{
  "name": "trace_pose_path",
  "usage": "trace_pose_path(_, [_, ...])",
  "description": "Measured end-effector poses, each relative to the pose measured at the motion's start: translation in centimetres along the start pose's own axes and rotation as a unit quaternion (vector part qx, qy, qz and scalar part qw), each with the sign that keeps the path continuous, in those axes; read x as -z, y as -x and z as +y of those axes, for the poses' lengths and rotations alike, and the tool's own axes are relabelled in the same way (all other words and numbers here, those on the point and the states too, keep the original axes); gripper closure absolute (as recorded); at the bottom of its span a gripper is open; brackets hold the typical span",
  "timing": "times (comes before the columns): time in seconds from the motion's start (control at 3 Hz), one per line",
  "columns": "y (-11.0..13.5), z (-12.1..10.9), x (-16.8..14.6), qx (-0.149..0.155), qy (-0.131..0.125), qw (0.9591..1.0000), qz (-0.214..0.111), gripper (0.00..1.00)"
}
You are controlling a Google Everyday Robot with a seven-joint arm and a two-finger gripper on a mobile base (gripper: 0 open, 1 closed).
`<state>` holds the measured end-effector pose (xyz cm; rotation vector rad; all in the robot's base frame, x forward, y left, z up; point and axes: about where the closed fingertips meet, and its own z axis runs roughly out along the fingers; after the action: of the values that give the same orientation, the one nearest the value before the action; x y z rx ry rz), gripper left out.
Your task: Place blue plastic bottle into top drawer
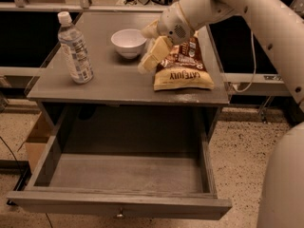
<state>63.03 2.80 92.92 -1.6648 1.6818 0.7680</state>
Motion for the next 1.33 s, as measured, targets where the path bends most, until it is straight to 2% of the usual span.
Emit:
trace_pose_path(0.33, [0.0, 0.0, 0.0, 0.000, 0.000, 1.0000, 0.000, 0.00])
trace_pose_path(1.33, [3.3, -1.8, -6.7, 0.042, 0.051, 0.9976, -0.022, 0.00])
